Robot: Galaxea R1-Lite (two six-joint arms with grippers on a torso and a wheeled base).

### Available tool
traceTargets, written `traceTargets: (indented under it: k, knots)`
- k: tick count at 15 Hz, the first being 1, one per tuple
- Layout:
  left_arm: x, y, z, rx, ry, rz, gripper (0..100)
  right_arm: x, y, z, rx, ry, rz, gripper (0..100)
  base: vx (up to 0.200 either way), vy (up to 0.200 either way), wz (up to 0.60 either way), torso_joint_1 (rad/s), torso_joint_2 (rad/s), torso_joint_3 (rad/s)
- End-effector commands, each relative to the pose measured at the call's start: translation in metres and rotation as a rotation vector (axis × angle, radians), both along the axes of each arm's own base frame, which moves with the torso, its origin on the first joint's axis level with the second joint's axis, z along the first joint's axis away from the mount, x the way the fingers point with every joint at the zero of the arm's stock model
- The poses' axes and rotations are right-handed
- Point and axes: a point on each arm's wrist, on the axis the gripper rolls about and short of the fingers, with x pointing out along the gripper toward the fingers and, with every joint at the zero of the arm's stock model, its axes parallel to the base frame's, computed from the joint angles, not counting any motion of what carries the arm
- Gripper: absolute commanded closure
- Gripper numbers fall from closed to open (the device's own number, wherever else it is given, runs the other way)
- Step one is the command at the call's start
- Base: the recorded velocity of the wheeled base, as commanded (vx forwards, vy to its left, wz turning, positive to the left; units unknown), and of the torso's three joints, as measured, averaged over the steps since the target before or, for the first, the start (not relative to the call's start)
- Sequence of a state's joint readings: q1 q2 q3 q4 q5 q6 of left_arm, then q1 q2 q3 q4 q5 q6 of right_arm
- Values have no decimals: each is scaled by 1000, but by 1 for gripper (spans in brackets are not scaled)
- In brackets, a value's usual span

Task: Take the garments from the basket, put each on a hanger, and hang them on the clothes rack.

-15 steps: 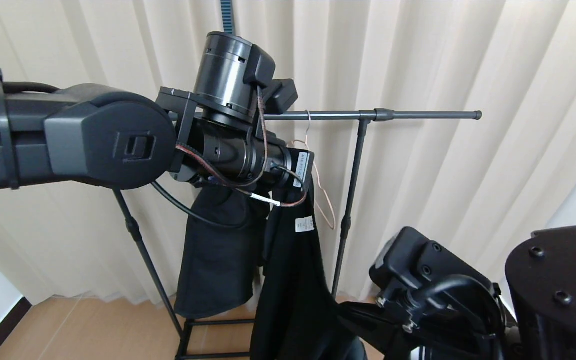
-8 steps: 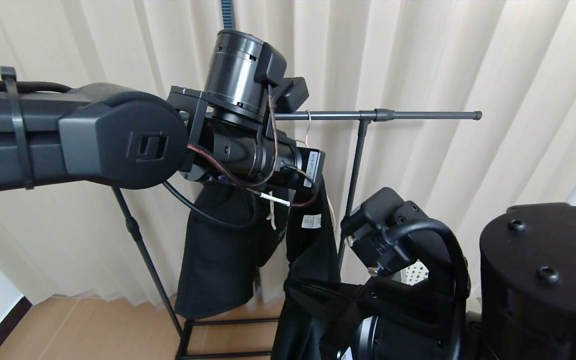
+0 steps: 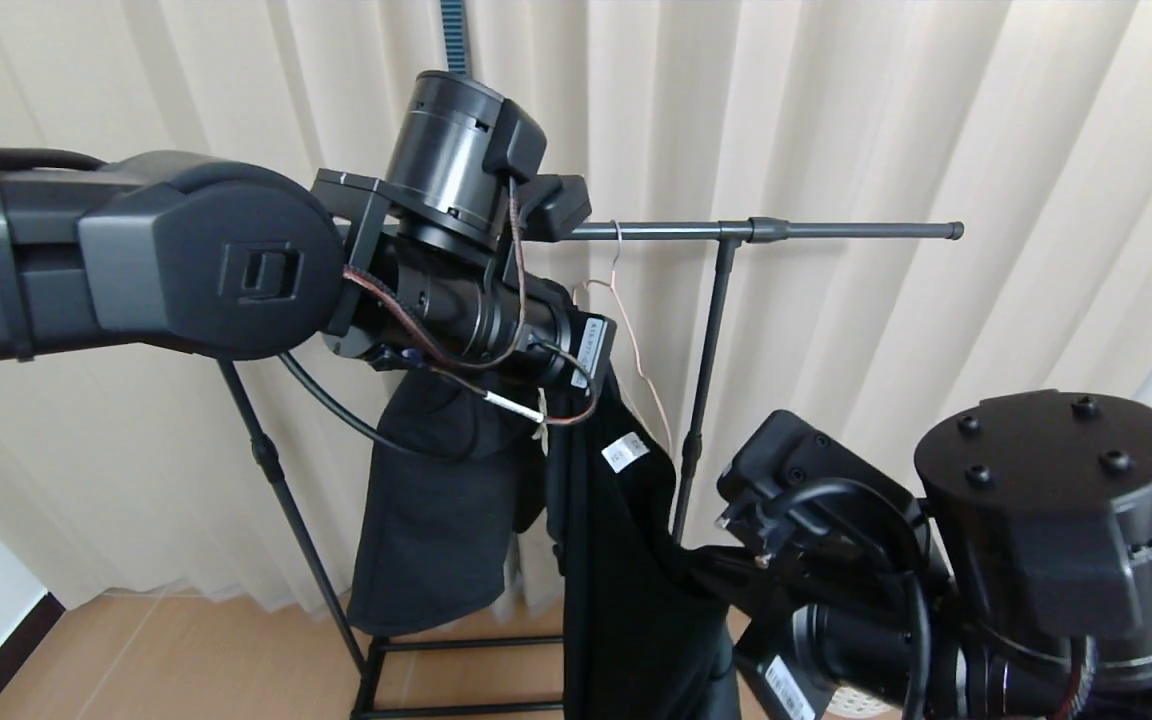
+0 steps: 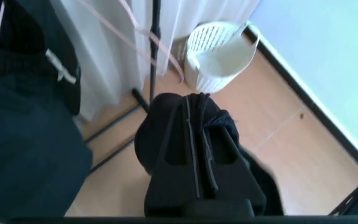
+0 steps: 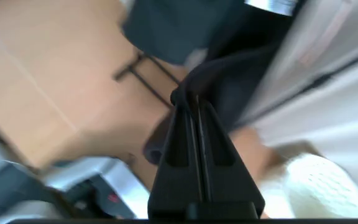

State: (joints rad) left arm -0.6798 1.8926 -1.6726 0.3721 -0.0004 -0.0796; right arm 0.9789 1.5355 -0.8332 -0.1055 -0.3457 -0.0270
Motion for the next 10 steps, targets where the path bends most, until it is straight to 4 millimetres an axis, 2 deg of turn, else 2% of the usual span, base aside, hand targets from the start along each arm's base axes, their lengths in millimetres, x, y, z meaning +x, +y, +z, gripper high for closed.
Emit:
traceTargets:
  k: [1, 4, 5, 7, 9, 10]
  knots:
    - [-7, 16, 9, 31, 7, 10, 100, 25, -25, -1, -89, -46, -143, 100, 0, 0, 0, 0, 0, 0]
    - [-21, 26, 2, 118, 85, -11, 100, 53, -29, -6, -114, -75, -266, 100, 0, 0, 0, 0, 0, 0]
    - [-33, 29, -3, 163, 125, -33, 100, 67, -22, -10, -81, -113, -302, 100, 0, 0, 0, 0, 0, 0]
    - [-49, 28, -10, 194, 156, -67, 100, 81, -10, -14, -26, -167, -333, 100, 0, 0, 0, 0, 0, 0]
    - [-72, 24, -29, 248, 217, -119, 100, 96, 3, -17, 87, -212, -375, 100, 0, 0, 0, 0, 0, 0]
    - [-77, 22, -36, 259, 239, -129, 100, 99, 6, -18, 113, -211, -383, 100, 0, 0, 0, 0, 0, 0]
